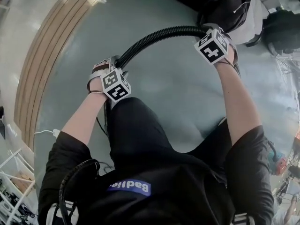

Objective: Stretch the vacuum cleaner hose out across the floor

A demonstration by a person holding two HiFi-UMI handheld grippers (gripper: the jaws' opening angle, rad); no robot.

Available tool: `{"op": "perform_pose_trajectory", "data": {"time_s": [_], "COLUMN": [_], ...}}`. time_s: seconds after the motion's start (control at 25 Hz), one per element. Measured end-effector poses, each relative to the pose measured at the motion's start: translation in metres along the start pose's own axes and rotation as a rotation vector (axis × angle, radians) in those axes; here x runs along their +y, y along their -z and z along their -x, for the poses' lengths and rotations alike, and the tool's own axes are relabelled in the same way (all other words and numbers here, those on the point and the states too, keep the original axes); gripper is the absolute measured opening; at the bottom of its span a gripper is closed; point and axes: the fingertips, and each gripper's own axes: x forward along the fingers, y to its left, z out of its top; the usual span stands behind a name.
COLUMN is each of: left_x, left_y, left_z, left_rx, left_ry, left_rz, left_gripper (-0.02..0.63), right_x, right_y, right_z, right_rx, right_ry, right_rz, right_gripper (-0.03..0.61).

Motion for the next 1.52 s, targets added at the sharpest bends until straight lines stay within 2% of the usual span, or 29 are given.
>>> {"op": "perform_pose_trajectory", "data": {"time_s": [0.12,0.28,0.44,0.52,0.72,0.84,0.96,1.04,1.2,1.32,1.44,1.52], "left_x": [0.036,0.088,0.12,0.135,0.151,0.157,0.168,0.177,0.186,0.181,0.183,0.182], "left_y": [0.007,0.011,0.009,0.009,0.017,0.023,0.04,0.057,0.115,0.155,0.181,0.194], "left_z": [0.011,0.016,0.011,0.009,0.018,0.027,0.021,0.006,-0.036,-0.075,-0.112,-0.133], "left_rx": [0.036,0.128,0.198,0.259,0.475,0.534,0.545,0.547,0.525,0.478,0.416,0.372], "left_ry": [-0.025,-0.169,-0.246,-0.251,-0.211,-0.215,-0.198,-0.183,-0.138,-0.072,-0.013,0.02], "left_rz": [-0.07,-0.247,-0.367,-0.381,-0.372,-0.408,-0.493,-0.534,-0.566,-0.604,-0.642,-0.64], "left_gripper": [0.276,0.239,0.208,0.206,0.207,0.207,0.207,0.207,0.207,0.207,0.207,0.209], "right_x": [0.016,0.026,0.032,0.029,0.028,0.03,0.047,0.06,0.084,0.092,0.1,0.109], "right_y": [0.007,0.023,0.037,0.038,0.034,0.035,0.038,0.039,0.021,0.011,-0.004,-0.011], "right_z": [-0.011,-0.039,-0.065,-0.076,-0.087,-0.086,-0.102,-0.115,-0.116,-0.103,-0.091,-0.085], "right_rx": [-0.005,-0.012,-0.047,-0.08,-0.157,-0.178,-0.172,-0.154,-0.157,-0.132,-0.076,-0.035], "right_ry": [-0.055,-0.11,-0.175,-0.203,-0.279,-0.3,-0.31,-0.321,-0.329,-0.306,-0.269,-0.261], "right_rz": [0.043,0.103,0.141,0.133,0.137,0.174,0.259,0.278,0.192,0.138,0.155,0.162], "right_gripper": [0.17,0.169,0.169,0.169,0.17,0.17,0.174,0.177,0.187,0.187,0.186,0.187]}}
